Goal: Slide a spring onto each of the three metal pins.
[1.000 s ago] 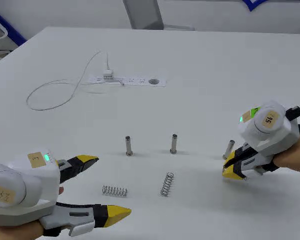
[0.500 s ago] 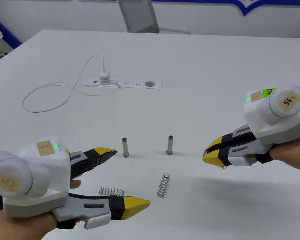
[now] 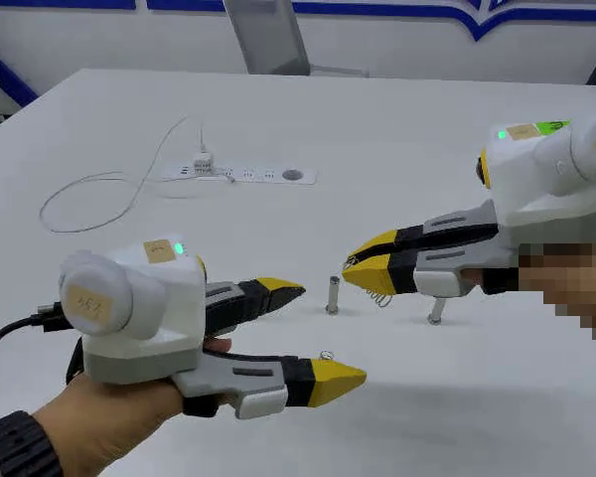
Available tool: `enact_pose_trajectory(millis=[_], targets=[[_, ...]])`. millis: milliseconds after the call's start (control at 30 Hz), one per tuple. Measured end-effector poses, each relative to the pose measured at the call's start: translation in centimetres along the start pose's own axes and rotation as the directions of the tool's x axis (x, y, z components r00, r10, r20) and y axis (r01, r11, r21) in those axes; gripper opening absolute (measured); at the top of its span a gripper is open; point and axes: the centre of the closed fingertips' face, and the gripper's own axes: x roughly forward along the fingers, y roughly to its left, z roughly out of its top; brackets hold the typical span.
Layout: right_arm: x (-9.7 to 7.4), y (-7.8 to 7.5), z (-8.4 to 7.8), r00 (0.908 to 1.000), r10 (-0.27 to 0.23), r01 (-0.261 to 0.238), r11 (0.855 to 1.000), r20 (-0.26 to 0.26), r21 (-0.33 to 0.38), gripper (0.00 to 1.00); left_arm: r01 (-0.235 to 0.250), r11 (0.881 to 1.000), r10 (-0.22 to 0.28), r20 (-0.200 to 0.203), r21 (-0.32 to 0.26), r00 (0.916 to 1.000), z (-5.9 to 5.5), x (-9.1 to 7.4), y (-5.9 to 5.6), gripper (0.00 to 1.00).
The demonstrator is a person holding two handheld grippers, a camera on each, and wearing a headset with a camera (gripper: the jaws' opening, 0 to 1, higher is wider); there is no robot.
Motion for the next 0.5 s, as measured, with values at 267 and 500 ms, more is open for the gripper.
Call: enact_pose_trajectory(millis=[267,500], targets=[[0.1,1.4,2.0,0.9948,0.051,-0.054,0.998,0.088,0.033,0.11,0.018,0.997,-0.011,0.087,-0.073,0.9961,2.4,0.9,0.0,0.6],[0.4,2.2,2.5,0.9907,0.078,-0.082,0.996,0.111,0.031,0.11,0.021,0.998,-0.015,0.104,-0.064,0.9945,2.9,1.0,0.1,0.46]])
